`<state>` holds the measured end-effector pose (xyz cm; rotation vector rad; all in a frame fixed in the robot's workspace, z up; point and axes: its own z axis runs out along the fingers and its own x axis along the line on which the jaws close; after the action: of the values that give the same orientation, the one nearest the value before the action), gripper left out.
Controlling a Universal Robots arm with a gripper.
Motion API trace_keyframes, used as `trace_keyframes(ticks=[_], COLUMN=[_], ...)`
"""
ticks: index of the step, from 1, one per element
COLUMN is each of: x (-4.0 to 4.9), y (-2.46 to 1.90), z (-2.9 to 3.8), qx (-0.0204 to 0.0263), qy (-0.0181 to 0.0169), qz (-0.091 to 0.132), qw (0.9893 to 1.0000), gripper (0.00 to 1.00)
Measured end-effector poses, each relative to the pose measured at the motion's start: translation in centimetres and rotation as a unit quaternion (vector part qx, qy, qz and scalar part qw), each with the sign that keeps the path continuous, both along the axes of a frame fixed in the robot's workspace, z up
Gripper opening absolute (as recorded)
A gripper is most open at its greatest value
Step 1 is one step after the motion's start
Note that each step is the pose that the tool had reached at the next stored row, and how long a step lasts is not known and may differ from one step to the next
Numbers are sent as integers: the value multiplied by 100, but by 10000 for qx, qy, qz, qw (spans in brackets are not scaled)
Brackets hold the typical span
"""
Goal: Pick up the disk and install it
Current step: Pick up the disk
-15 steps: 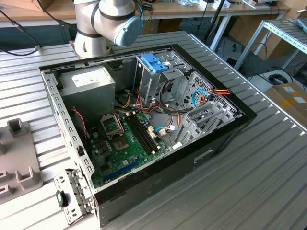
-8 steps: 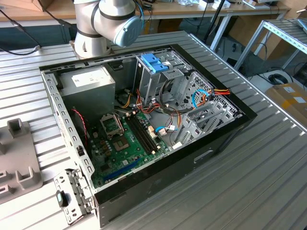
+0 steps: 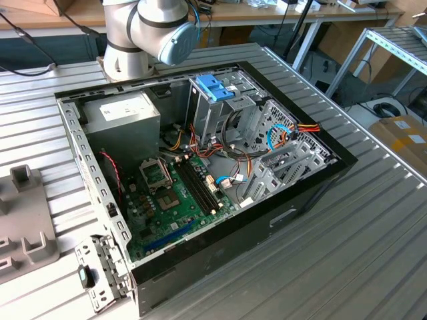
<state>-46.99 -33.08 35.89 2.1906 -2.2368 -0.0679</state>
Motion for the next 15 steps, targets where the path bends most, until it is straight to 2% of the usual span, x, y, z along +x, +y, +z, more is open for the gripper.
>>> trace_keyframes(ticks=[15], x=[0], y=[0], z=[87], qx=[0], qy=[0], qz=[0], qw=[10000], gripper=[37])
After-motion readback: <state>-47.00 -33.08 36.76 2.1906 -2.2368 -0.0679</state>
